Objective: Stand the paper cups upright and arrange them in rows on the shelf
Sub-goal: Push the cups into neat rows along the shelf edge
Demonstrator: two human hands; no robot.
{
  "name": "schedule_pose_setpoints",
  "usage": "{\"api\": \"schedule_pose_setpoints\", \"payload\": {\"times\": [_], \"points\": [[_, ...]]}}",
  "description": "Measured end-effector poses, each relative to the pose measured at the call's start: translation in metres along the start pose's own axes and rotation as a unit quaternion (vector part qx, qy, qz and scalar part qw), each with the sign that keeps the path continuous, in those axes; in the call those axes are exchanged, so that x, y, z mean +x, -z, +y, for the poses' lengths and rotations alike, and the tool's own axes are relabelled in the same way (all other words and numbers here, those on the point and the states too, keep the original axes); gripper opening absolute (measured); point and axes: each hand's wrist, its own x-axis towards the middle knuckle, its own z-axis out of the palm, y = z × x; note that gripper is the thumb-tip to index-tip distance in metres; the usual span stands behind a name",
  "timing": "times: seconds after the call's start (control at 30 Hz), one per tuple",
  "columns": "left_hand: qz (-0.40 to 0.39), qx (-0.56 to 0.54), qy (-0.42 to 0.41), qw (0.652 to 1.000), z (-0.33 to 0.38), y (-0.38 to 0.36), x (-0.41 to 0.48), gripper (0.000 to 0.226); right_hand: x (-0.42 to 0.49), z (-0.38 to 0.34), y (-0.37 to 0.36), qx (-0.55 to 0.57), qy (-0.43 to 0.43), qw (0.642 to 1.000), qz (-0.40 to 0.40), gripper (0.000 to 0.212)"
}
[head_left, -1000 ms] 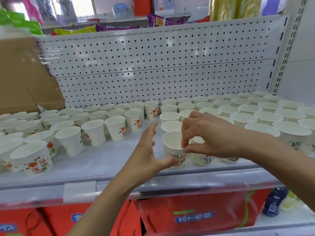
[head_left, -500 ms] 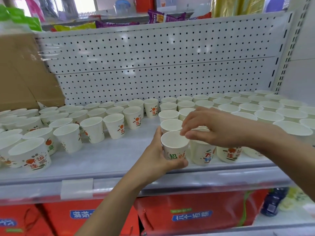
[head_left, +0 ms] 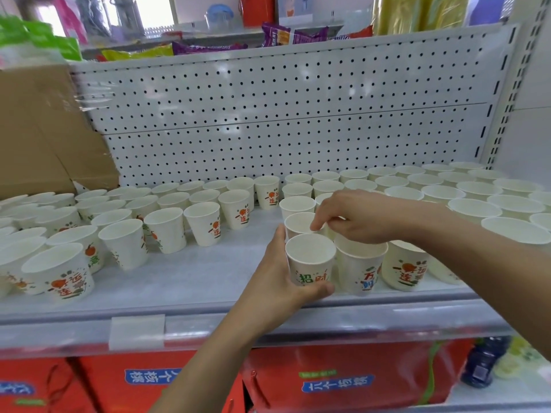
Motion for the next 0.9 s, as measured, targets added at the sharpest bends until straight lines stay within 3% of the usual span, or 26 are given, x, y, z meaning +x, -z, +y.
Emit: {"api": "schedule_pose_setpoints", "payload": {"times": [0.13,0.23,0.3,0.6,0.73,0.8,0.9], "points": [[0.002,0.022,0.022,1.000,0.002,0.002,-0.004,0.080,0.003,0.002,-0.002,0.003,-0.002,1.000,0.011,0.037],[0.002,0.062,0.053,0.997,0.000,0.009,-0.009,0.116,0.001,0.005,0.001,0.029,0.008,0.999,0.031,0.030],[0.005,0.100,0.057,0.993,0.000,0.022,-0.014,0.123,0.001,0.007,0.006,0.044,0.016,0.998,0.031,0.025],[0.010,0.319,0.004,0.948,-0.025,0.146,0.042,0.079,0.071,-0.005,0.023,0.046,0.038,0.997,0.050,0.020],[-0.060,0.415,-0.035,0.907,-0.053,0.174,0.091,0.076,0.132,-0.018,0.022,-0.018,0.013,0.999,0.037,0.023],[-0.087,0.426,-0.065,0.898,-0.063,0.179,0.111,0.071,0.160,-0.027,0.017,-0.036,0.008,0.999,0.028,0.026],[-0.081,0.395,-0.091,0.911,-0.066,0.201,0.139,0.051,0.196,-0.038,0.001,-0.044,0.038,0.998,-0.019,0.037]]}}
